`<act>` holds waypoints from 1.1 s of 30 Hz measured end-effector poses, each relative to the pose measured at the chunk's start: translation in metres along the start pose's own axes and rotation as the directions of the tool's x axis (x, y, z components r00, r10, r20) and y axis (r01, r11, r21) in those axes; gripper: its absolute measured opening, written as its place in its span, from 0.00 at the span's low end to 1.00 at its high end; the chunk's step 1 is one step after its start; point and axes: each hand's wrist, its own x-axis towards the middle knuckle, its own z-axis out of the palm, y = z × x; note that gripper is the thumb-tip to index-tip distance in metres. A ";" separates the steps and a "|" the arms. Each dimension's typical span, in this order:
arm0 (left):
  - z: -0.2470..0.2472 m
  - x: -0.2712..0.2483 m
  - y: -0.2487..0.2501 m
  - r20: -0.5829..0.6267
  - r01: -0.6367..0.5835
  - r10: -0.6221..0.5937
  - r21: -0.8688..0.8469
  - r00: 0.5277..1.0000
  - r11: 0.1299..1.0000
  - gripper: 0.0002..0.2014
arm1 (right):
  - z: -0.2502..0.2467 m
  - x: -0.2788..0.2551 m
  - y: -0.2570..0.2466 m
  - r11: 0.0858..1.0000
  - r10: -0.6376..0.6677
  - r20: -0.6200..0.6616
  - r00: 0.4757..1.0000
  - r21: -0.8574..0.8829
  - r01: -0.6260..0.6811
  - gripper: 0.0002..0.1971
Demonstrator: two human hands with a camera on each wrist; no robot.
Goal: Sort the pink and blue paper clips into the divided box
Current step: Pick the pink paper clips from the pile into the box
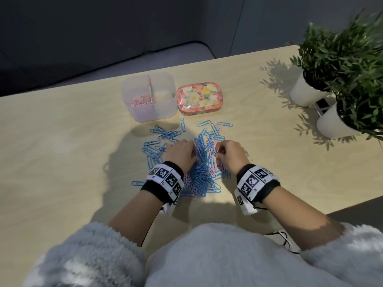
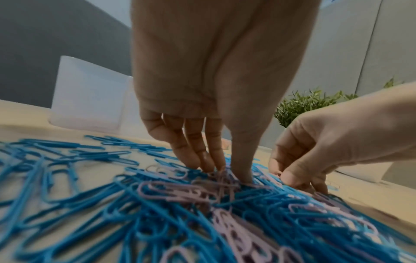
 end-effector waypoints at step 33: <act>-0.001 -0.009 -0.039 -0.090 -0.032 -0.013 -0.475 0.996 0.879 0.08 | 0.000 0.033 0.000 0.976 0.154 0.150 0.977 0.132 -0.174 0.13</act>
